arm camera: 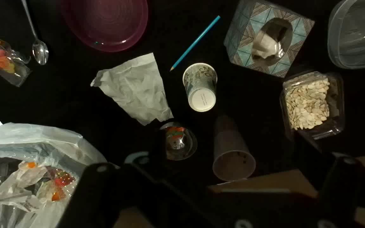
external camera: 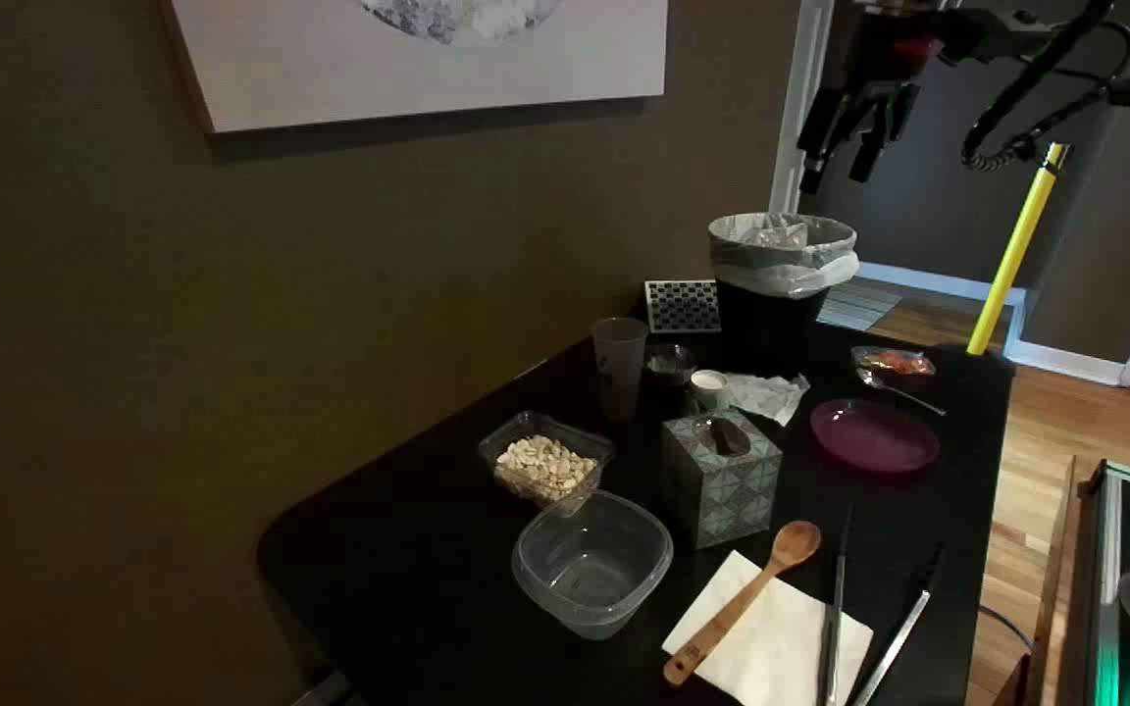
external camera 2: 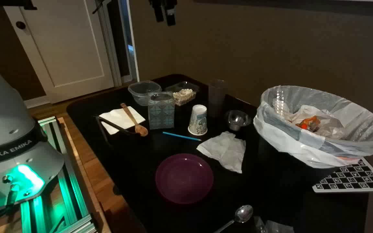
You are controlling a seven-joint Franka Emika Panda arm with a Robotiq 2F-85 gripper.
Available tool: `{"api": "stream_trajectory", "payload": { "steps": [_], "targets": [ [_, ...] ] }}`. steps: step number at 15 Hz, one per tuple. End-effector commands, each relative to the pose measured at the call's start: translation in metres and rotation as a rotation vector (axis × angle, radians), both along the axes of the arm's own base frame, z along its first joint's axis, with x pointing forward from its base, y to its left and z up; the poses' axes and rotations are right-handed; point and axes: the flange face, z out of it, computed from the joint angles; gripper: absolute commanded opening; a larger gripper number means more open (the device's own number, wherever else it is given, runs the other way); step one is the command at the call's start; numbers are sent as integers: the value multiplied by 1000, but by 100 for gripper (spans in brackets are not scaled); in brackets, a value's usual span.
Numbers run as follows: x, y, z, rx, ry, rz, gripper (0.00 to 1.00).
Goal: Place the coffee cup upright.
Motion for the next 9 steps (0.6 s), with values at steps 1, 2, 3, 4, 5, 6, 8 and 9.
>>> {"api": "stream_trajectory", "payload": {
  "steps": [1,2,3,4,5,6,8,9],
  "targets": [
    [0,0,1,0,1,0,100],
    [0,0,1,0,1,0,100],
    [0,0,1,0,1,0,100],
    [0,0,1,0,1,0,100],
    [0,0,1,0,1,0,100],
    [0,0,1,0,1,0,100],
    [0,0,1,0,1,0,100],
    [7,-12,-12,-11,25,-70,100]
  ]
}}
